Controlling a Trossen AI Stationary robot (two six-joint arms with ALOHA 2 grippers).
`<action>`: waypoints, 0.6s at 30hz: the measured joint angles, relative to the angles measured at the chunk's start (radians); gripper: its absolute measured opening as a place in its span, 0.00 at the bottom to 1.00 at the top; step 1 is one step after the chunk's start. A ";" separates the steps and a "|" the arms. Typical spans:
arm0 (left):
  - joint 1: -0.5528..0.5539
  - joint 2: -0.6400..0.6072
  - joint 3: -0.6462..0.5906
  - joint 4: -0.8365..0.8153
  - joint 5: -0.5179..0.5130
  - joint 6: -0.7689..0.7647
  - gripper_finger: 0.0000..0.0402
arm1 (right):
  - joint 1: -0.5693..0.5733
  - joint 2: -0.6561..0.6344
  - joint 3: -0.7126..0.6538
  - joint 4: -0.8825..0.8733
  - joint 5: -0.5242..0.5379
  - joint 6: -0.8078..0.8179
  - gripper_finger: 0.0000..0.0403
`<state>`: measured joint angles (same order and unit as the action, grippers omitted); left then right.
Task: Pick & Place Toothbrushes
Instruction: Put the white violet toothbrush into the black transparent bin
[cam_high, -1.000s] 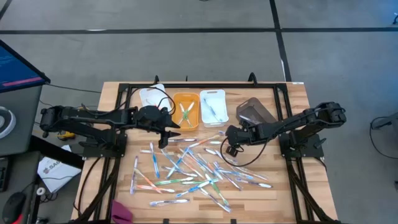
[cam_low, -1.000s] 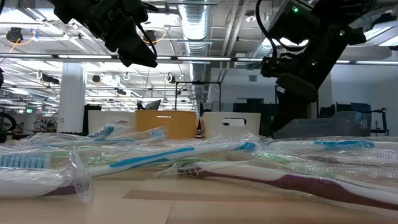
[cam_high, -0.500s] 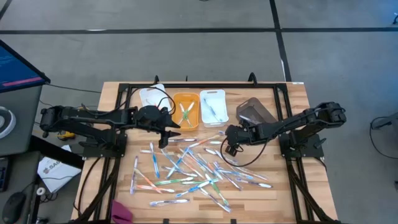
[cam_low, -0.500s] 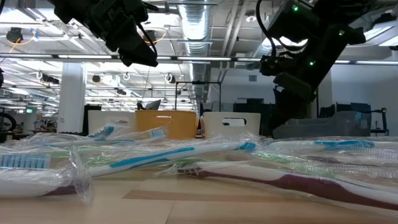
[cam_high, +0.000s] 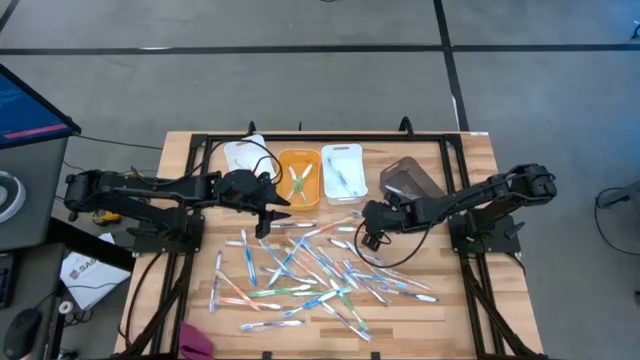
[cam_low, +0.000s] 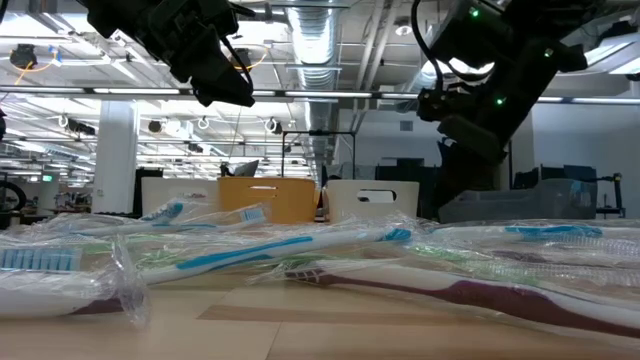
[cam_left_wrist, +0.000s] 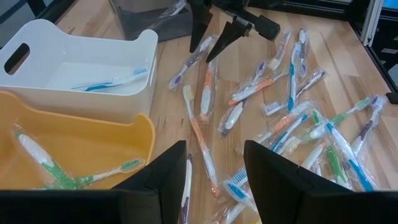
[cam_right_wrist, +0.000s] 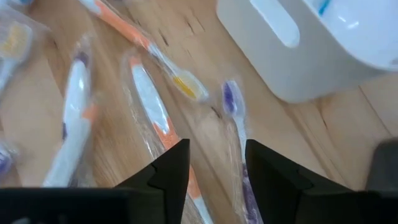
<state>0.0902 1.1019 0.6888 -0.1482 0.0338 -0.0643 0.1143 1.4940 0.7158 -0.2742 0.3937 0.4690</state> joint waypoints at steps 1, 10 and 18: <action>0.000 0.000 0.000 0.000 0.000 0.000 0.38 | 0.000 0.000 -0.001 0.019 0.000 -0.006 0.38; 0.000 0.000 0.000 0.000 0.000 0.000 0.38 | 0.000 0.000 -0.004 0.044 0.004 -0.025 0.40; 0.000 0.000 0.000 0.000 0.000 0.000 0.38 | -0.012 0.000 -0.005 0.045 0.004 -0.015 0.43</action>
<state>0.0902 1.1019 0.6888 -0.1478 0.0338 -0.0643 0.1020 1.4940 0.7113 -0.2291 0.3973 0.4539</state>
